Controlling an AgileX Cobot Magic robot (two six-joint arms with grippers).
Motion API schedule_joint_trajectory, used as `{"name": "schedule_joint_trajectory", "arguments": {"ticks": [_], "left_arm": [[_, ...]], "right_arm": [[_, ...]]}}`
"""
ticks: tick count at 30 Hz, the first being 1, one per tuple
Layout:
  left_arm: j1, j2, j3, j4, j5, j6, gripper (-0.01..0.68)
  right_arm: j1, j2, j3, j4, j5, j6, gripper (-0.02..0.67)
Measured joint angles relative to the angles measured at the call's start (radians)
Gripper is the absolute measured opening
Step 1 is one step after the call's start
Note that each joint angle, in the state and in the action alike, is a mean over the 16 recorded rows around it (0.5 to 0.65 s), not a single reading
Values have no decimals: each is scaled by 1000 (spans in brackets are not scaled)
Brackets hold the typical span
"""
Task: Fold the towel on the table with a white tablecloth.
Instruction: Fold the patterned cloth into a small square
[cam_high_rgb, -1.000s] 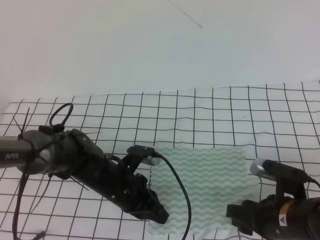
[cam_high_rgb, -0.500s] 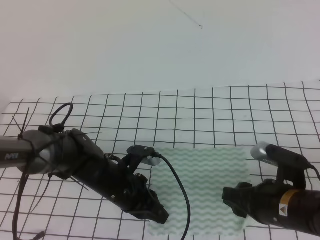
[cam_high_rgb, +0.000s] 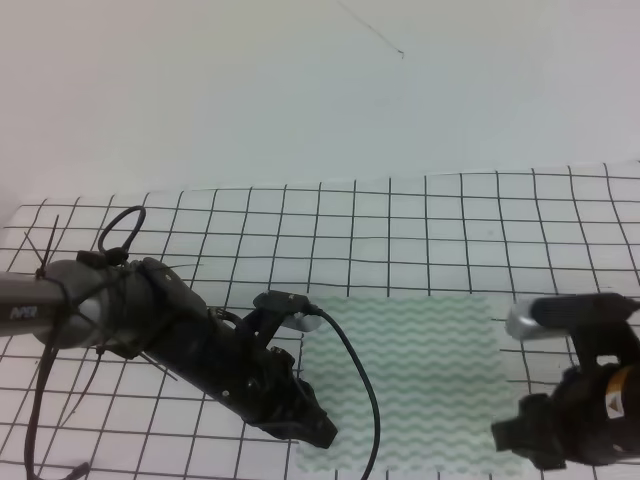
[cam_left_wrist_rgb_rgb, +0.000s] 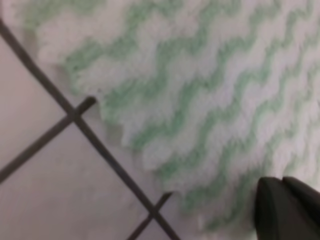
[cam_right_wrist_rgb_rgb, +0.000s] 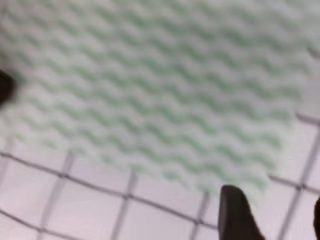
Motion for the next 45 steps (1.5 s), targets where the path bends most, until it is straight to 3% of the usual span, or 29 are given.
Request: {"name": "schedule_joint_trajectory", "arguments": {"ticks": [6,28,45], "left_arm": [[0,0,0,-1,-2,0,1],[0,0,0,-3,-4,0,1],[0,0,0,-3,-10,0,1]], "right_arm": [[-17,33,-21,40,115,-5,327],[-18,158,-33,106,-29,-6,323],[-18,151,-63,100,-40,-9,253]]}}
